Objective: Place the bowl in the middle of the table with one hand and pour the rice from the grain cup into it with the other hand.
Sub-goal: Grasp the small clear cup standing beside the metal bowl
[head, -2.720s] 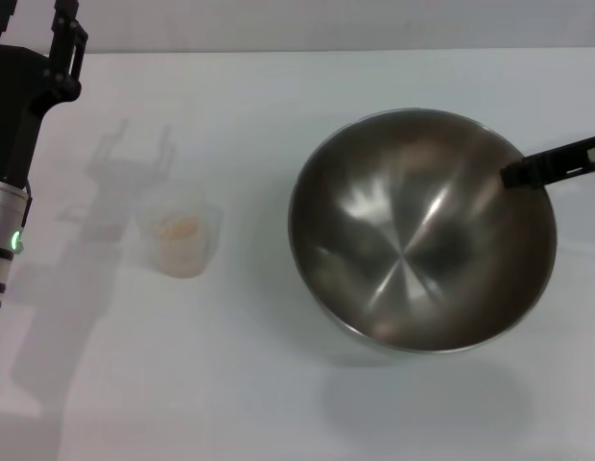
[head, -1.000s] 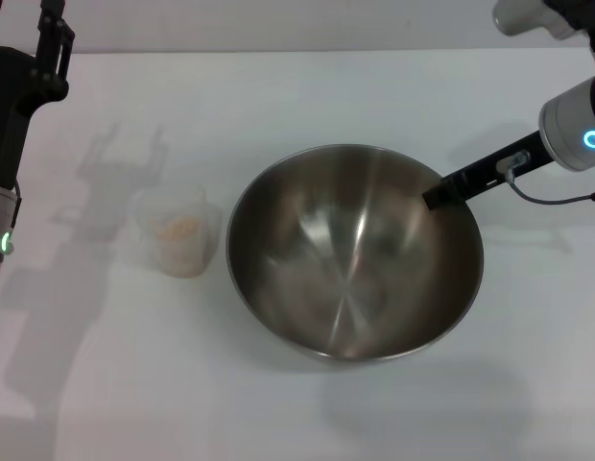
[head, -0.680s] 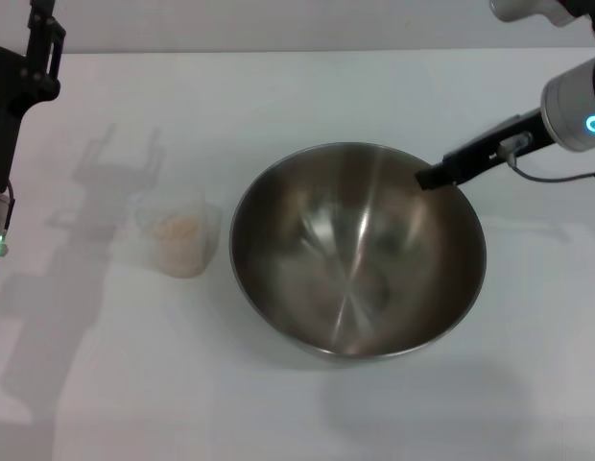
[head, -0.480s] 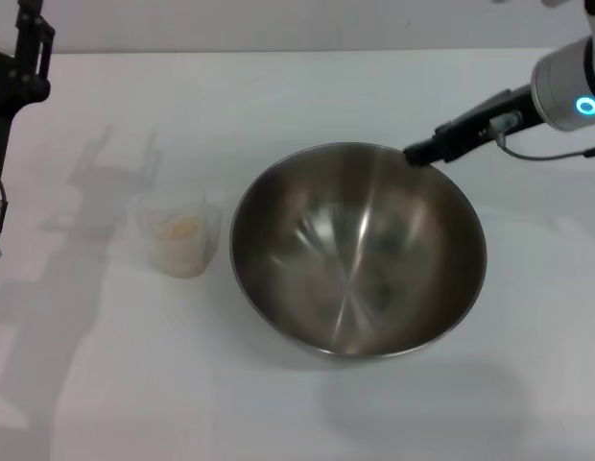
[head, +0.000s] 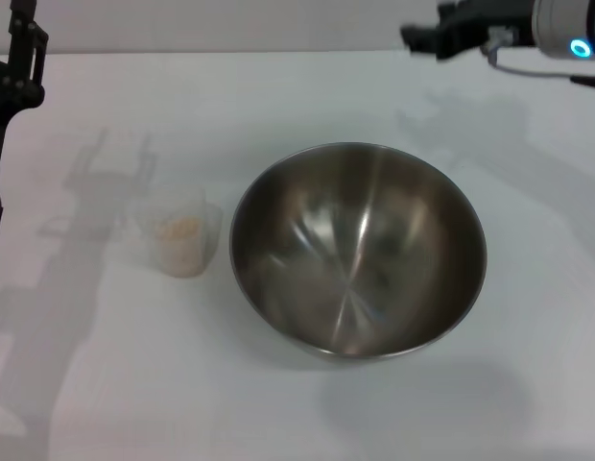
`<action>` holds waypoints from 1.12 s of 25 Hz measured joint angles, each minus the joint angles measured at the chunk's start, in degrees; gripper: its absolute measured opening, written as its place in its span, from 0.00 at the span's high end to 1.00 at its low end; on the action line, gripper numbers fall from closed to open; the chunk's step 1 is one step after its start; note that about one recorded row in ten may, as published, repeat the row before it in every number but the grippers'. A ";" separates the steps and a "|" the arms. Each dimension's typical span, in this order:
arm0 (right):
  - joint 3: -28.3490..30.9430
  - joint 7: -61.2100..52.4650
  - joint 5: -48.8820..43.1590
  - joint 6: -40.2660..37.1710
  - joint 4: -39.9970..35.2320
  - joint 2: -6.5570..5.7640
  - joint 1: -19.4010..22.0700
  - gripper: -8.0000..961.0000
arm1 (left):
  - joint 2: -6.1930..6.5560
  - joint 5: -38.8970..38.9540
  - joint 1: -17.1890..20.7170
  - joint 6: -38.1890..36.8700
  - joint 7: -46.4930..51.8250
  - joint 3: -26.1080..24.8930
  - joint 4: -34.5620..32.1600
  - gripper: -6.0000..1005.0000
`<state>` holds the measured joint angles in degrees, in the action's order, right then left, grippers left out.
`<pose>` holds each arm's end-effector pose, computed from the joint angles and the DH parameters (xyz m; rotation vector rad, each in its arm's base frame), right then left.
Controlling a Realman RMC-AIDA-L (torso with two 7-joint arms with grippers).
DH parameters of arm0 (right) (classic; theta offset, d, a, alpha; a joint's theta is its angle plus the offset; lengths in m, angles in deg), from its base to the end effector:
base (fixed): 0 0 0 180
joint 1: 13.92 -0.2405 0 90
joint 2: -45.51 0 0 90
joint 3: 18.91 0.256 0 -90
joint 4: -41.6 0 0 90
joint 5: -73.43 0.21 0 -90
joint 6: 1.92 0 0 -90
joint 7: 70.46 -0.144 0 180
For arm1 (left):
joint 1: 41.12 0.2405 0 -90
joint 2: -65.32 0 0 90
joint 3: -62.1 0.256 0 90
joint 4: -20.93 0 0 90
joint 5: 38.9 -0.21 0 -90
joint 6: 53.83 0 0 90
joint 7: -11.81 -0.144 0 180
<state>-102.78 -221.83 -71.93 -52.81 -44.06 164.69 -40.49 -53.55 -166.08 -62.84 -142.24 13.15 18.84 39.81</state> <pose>0.1420 0.4044 0.0321 -2.2063 0.6524 0.1713 -0.2665 0.3079 0.0049 -1.4429 -0.2202 -1.0289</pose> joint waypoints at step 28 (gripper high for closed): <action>-27.57 -17.72 0.06 117.48 51.04 0.10 13.30 0.47 | -0.26 -0.16 4.90 -0.40 -0.61 5.48 0.34 0.42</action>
<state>-130.35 -239.55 -71.87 64.67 6.97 164.79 -27.19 -53.81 -166.24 -57.94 -142.64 12.53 24.31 40.15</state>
